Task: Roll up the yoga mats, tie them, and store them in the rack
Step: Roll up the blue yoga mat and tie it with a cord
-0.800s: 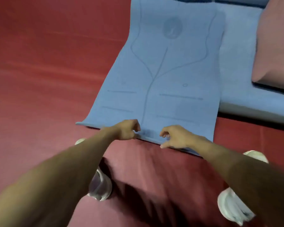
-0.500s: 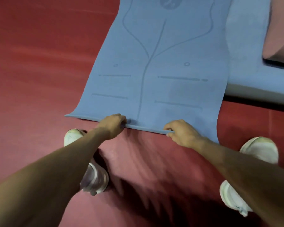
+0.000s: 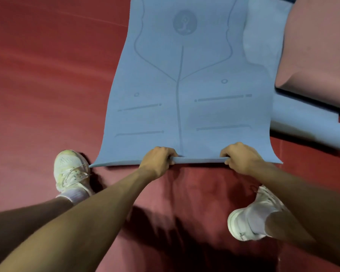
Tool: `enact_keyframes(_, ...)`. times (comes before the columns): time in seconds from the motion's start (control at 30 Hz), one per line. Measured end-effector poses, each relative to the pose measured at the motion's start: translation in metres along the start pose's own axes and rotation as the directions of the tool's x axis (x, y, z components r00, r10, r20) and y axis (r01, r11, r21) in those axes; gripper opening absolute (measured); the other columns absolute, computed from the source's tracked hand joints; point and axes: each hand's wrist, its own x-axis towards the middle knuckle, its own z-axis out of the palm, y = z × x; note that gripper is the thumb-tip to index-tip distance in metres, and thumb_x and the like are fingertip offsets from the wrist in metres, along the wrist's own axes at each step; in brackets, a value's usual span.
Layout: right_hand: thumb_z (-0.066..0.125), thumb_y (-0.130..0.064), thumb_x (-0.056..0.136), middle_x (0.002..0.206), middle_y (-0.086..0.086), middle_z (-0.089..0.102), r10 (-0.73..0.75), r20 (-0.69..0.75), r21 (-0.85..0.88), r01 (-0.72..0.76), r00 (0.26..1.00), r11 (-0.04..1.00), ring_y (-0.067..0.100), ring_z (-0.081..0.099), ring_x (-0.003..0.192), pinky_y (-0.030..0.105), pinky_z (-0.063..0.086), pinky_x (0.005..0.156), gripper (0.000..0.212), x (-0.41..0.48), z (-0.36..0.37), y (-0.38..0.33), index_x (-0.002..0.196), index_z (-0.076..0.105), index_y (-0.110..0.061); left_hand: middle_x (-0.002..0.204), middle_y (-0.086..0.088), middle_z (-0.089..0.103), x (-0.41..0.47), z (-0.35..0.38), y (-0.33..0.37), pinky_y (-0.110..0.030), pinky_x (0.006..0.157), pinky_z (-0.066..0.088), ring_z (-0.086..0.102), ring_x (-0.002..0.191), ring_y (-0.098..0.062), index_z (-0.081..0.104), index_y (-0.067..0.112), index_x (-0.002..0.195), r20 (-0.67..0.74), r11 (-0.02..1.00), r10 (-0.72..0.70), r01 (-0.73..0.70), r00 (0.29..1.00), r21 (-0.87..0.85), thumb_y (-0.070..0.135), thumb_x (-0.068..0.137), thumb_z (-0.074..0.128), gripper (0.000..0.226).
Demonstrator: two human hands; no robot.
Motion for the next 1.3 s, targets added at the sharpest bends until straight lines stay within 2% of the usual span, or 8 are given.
enact_keyframes(0.37,0.053,-0.035,0.096,0.105,0.001,0.062,-0.203,0.076,0.227,0.181,0.976,0.957,0.021,0.057,0.100,0.038,0.046,0.090,0.022,0.024,0.046,-0.036,0.105,0.066,-0.021,0.074,0.006,0.065,0.007,0.019,-0.029,-0.023,0.069,0.044,0.059,0.074,-0.012,0.068,0.020,0.078,0.105,0.948,-0.165,0.187,0.981,-0.258,0.017,0.078,0.077,0.009)
enact_keyframes(0.57,0.070,-0.026,0.084,0.094,0.001,0.070,-0.070,0.133,0.343,0.021,0.989,0.939,0.020,0.065,0.090,0.035,0.052,0.085,0.006,0.052,0.068,-0.044,0.080,0.066,-0.024,0.084,0.004,0.069,0.010,0.036,-0.048,-0.029,0.076,0.048,0.061,0.081,-0.014,0.068,0.022,0.083,0.232,0.968,-0.116,0.162,0.966,-0.191,0.027,0.084,0.072,0.006)
enact_keyframes(0.7,0.075,-0.022,0.080,0.091,0.003,0.073,-0.032,0.133,0.350,-0.017,0.991,0.936,0.019,0.068,0.089,0.031,0.053,0.085,0.006,0.067,0.081,-0.047,0.084,0.072,-0.019,0.098,0.001,0.062,0.007,0.041,-0.057,-0.031,0.080,0.046,0.055,0.090,-0.016,0.068,0.020,0.092,0.240,0.992,-0.081,0.101,0.967,-0.072,0.030,0.086,0.069,0.012)
enact_keyframes(0.83,0.078,-0.022,0.078,0.093,0.001,0.074,-0.020,0.106,0.387,-0.023,0.994,0.922,0.016,0.068,0.090,0.032,0.052,0.088,0.011,0.078,0.081,-0.043,0.088,0.076,-0.018,0.072,0.009,0.060,0.006,0.044,-0.063,-0.030,0.065,0.044,0.056,0.073,-0.015,0.064,0.025,0.077,0.136,0.961,-0.206,0.227,0.969,-0.157,0.036,0.084,0.070,0.014)
enact_keyframes(1.0,0.076,-0.016,0.076,0.094,0.009,0.065,-0.062,-0.125,0.268,0.094,0.990,0.959,0.029,0.059,0.095,0.035,0.047,0.085,0.010,0.079,0.089,-0.045,0.086,0.075,-0.014,0.081,0.009,0.062,0.023,0.045,-0.056,-0.029,0.064,0.039,0.059,0.083,-0.019,0.064,0.026,0.089,-0.002,0.954,-0.284,0.282,0.959,-0.100,0.032,0.085,0.068,0.008)
enact_keyframes(1.17,0.058,0.009,0.061,0.080,0.008,0.054,-0.266,-0.558,0.113,0.390,0.786,0.914,0.031,0.055,0.075,0.037,0.047,0.061,0.028,0.061,0.096,-0.064,0.081,0.062,-0.010,0.090,0.002,0.068,0.038,0.042,-0.053,-0.032,0.073,0.049,0.062,0.089,-0.022,0.065,0.026,0.083,-0.014,0.931,-0.361,0.360,0.932,-0.069,0.031,0.081,0.071,0.008)
enact_keyframes(1.23,0.054,0.004,0.062,0.081,0.006,0.054,-0.344,-0.575,-0.017,0.410,0.742,0.912,0.027,0.053,0.074,0.035,0.046,0.059,0.025,0.051,0.100,-0.068,0.081,0.063,-0.011,0.093,0.001,0.068,0.042,0.042,-0.053,-0.032,0.074,0.049,0.062,0.091,-0.023,0.066,0.026,0.085,-0.021,0.927,-0.372,0.371,0.928,-0.055,0.030,0.082,0.070,0.007)
enact_keyframes(1.3,0.068,0.004,0.054,0.091,0.006,0.059,-0.377,-0.538,-0.140,0.361,0.754,0.922,0.026,0.054,0.078,0.036,0.044,0.065,0.037,0.040,0.108,-0.066,0.088,0.066,-0.011,0.097,0.001,0.067,0.045,0.043,-0.052,-0.030,0.072,0.046,0.061,0.093,-0.025,0.066,0.026,0.092,-0.038,0.930,-0.366,0.366,0.930,-0.009,0.029,0.083,0.068,0.009)
